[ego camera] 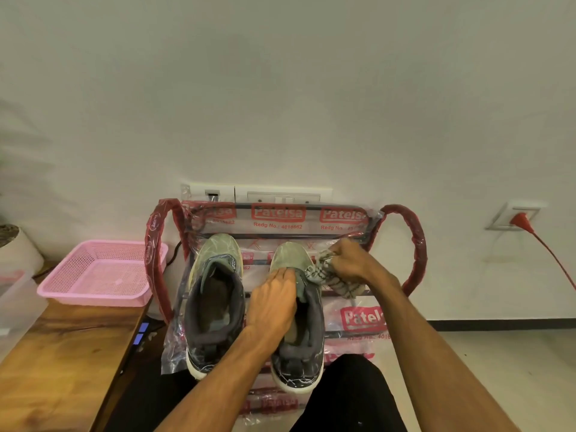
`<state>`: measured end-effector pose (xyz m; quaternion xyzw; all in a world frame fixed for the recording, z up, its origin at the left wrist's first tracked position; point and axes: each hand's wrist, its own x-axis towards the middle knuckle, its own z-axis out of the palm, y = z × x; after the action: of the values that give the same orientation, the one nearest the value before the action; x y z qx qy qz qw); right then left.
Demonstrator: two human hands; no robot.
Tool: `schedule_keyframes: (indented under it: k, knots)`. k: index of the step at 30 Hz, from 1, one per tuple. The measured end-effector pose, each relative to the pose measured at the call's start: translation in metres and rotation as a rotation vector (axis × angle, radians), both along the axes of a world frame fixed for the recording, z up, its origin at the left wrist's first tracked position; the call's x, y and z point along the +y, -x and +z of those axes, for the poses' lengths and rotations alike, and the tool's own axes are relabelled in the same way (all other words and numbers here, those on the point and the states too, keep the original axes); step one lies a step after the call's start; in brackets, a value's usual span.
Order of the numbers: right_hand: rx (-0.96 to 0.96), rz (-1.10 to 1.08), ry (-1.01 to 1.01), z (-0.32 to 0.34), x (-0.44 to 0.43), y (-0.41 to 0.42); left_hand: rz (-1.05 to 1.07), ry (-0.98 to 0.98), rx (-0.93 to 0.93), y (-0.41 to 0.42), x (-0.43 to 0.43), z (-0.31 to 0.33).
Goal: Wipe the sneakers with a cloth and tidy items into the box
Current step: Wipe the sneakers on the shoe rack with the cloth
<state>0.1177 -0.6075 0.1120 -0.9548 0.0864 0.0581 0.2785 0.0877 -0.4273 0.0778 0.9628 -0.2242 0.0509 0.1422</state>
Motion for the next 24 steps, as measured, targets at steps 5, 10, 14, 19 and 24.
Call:
schedule_keyframes:
  k: [5, 10, 14, 19, 24]
  knots:
    - [-0.19, -0.246, -0.003, -0.01, 0.002, 0.002, -0.05, -0.028, -0.06, 0.005, -0.002, 0.002]
    - [-0.287, -0.1, 0.027, -0.014, 0.028, -0.001, -0.097, -0.036, -0.077, 0.013, -0.001, 0.005]
    - [-0.336, 0.119, 0.276, -0.019, 0.042, -0.008, -0.133, 0.034, -0.026, 0.014, -0.001, 0.003]
    - [-0.334, 0.189, 0.573, -0.025, 0.037, -0.009, -0.009, 0.087, 0.063, 0.017, -0.002, 0.002]
    - [-0.422, 0.071, 0.5, -0.028, 0.028, -0.01, 0.062, 0.05, 0.083, 0.017, -0.004, 0.002]
